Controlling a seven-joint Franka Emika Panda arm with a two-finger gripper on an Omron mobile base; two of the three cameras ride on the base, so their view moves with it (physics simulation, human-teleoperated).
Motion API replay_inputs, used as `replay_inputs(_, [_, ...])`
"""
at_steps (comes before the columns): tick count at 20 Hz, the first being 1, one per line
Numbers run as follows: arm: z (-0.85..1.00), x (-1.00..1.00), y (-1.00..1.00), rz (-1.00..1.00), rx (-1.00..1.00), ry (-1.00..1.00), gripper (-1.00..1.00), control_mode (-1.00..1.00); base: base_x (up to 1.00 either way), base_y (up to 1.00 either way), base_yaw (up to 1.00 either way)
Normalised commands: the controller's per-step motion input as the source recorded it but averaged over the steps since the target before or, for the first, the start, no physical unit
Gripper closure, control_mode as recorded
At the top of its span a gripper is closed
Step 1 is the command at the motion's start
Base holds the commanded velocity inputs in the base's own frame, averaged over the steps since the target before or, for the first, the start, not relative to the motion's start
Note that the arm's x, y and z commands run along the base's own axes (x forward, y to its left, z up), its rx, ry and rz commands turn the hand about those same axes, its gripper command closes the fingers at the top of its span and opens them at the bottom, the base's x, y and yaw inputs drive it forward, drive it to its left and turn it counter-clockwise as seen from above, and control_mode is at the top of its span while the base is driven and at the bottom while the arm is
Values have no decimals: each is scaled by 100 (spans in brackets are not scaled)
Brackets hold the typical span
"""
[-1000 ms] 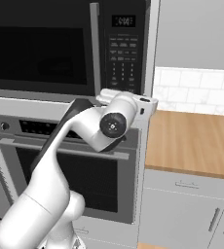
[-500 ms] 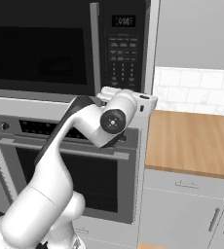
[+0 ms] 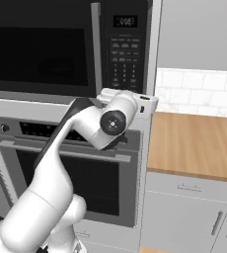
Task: Open the microwave, place the bowl with waffle inside the microwave, then close the microwave door and turn it on.
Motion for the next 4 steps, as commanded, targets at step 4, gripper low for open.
replay_inputs(4, [0,-22,0,0,-1,0,-100,-100,0,0,0])
